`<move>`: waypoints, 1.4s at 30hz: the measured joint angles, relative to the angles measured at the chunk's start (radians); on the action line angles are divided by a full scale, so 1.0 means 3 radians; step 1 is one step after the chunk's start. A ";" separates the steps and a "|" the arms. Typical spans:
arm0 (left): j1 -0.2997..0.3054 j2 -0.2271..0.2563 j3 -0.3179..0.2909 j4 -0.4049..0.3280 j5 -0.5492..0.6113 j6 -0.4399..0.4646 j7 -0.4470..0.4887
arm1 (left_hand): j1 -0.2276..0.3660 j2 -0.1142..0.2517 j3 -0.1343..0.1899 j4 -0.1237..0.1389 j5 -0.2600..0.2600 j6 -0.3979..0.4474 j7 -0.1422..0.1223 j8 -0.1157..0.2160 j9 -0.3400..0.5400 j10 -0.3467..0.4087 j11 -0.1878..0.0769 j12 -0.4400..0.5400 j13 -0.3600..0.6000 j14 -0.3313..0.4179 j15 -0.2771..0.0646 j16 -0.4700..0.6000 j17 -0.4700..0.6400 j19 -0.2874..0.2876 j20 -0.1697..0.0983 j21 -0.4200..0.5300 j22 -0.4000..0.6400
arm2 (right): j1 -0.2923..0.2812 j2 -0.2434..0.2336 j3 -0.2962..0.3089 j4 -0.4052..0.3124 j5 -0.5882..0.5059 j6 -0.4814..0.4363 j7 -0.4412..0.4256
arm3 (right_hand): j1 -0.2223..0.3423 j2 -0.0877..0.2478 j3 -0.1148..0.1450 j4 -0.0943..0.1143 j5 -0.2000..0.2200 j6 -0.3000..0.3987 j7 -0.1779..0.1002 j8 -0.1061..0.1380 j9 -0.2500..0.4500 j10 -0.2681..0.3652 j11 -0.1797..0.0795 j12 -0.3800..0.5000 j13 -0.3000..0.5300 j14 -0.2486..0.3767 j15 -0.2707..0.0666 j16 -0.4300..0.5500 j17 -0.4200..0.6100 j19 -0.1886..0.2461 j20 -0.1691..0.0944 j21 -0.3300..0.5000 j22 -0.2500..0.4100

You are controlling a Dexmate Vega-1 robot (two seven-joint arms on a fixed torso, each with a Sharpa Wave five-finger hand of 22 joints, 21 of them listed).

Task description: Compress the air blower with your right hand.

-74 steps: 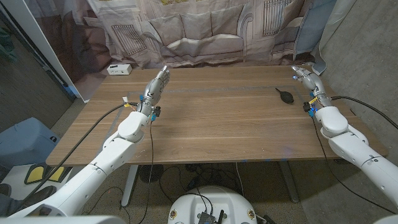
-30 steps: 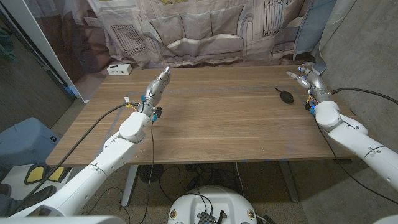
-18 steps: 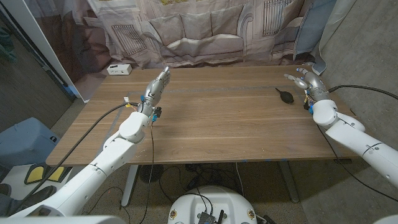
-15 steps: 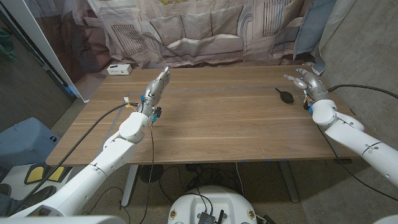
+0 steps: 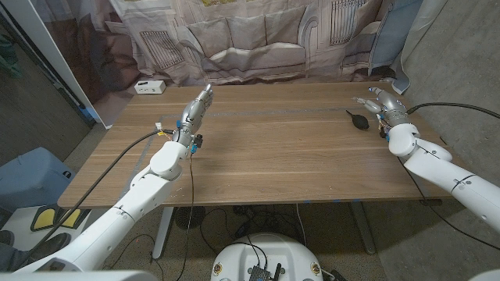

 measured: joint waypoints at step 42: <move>0.0026 -0.0025 0.0004 -0.0032 0.0040 -0.0008 0.0072 | 0.0003 0.0003 -0.0001 -0.0027 0.0000 0.0012 -0.0012 0.0000 0.0000 0.0000 0.0000 -0.0019 0.0000 0.0000 0.0000 0.0000 0.0000 -0.0015 0.0015 0.0000 0.0000 | 0.0313 -0.0090 -0.0414 -0.0124 -0.0448 -0.0850 0.0463 | 0.0163 -0.0040 0.0027 0.0027 -0.0014 0.0027 0.0150 0.0055 0.0019 0.0288 0.0129 0.0084 0.0030 0.0386 0.0002 0.0132 0.0053 0.0478 0.0108 0.0126 0.0000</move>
